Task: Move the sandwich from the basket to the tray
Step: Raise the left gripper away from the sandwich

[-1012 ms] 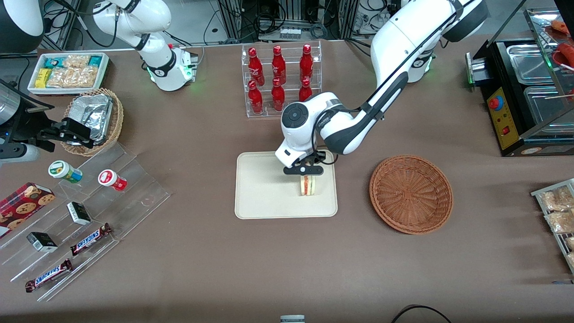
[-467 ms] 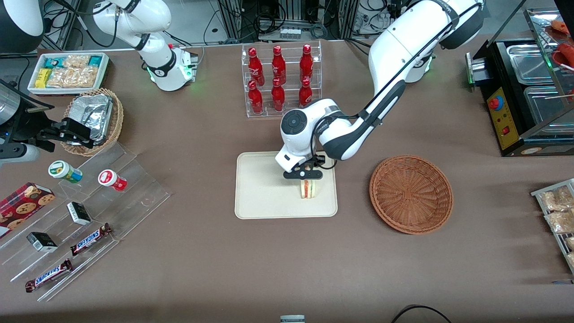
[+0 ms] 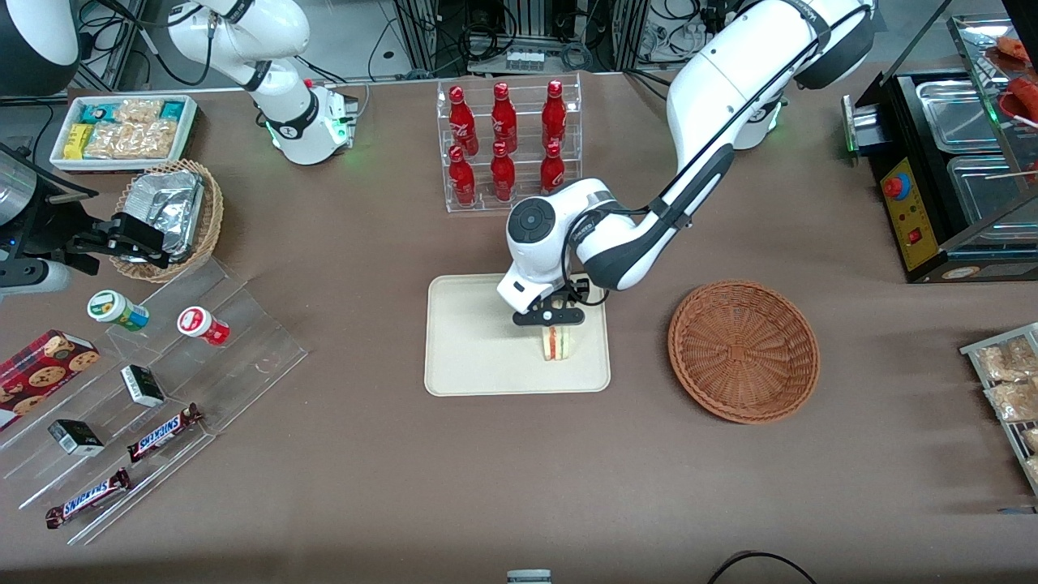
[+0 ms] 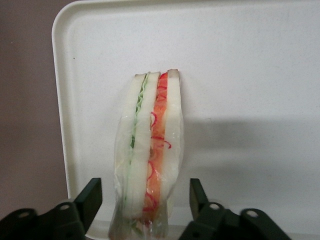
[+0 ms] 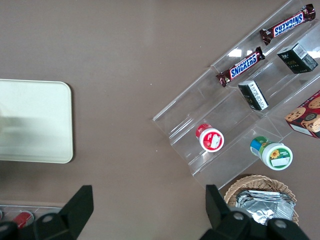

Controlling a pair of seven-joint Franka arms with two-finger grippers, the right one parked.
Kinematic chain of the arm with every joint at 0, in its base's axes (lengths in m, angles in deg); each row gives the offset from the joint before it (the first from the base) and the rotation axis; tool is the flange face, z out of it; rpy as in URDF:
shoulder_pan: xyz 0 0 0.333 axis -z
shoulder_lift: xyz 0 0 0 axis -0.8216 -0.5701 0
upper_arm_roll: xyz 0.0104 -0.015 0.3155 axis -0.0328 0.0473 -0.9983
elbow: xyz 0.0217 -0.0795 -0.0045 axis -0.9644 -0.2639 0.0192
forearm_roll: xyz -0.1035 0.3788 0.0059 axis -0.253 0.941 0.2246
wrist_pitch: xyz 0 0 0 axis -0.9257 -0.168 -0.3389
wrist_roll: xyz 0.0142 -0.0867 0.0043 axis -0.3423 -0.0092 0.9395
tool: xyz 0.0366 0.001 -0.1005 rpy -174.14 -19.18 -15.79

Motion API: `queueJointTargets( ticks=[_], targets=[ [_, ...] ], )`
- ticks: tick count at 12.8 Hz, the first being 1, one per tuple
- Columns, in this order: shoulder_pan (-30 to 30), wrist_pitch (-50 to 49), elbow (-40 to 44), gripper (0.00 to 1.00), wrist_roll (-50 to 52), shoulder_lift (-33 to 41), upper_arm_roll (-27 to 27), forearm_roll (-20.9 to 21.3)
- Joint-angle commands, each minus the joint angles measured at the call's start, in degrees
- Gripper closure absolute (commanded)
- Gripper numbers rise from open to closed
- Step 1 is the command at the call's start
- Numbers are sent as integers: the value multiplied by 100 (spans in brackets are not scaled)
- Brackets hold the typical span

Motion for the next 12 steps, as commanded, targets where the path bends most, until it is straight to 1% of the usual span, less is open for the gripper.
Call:
queueJointTargets(
  ticks=[1, 5, 8, 12],
  targets=[
    [128, -21, 255, 0, 168, -73, -66, 85],
    [102, -161, 423, 0, 238, -3, -66, 120],
    [75, -433, 712, 0, 238, 84, -66, 120],
    [23, -907, 809, 0, 221, 400, -74, 120]
  ],
)
